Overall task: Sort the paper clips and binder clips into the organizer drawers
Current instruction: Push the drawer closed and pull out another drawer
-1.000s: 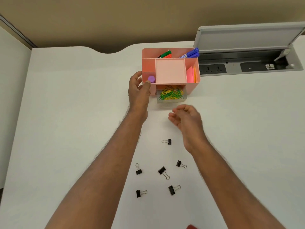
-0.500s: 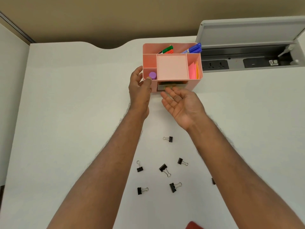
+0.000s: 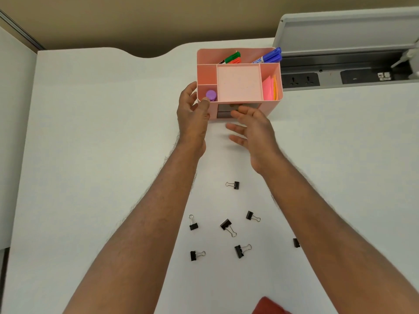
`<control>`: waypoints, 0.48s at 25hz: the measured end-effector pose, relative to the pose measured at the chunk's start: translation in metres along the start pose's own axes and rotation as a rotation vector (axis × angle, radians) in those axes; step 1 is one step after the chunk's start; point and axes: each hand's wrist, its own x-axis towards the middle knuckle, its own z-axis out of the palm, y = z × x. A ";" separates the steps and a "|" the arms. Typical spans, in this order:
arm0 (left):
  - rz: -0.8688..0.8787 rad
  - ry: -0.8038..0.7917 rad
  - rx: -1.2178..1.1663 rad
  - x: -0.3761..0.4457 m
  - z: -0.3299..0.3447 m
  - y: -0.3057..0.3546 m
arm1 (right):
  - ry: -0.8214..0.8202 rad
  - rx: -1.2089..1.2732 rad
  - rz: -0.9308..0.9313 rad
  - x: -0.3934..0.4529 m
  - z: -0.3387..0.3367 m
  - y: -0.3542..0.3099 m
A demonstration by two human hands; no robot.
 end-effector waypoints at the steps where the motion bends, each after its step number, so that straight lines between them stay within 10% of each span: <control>1: -0.002 0.001 0.000 0.000 0.000 0.000 | 0.061 -0.319 -0.161 0.001 -0.005 0.009; 4: -0.002 0.004 -0.003 0.001 0.000 0.000 | 0.084 -1.077 -0.539 0.008 -0.019 0.035; 12: -0.006 0.007 -0.001 0.001 0.000 0.002 | 0.069 -1.330 -0.617 0.019 -0.019 0.053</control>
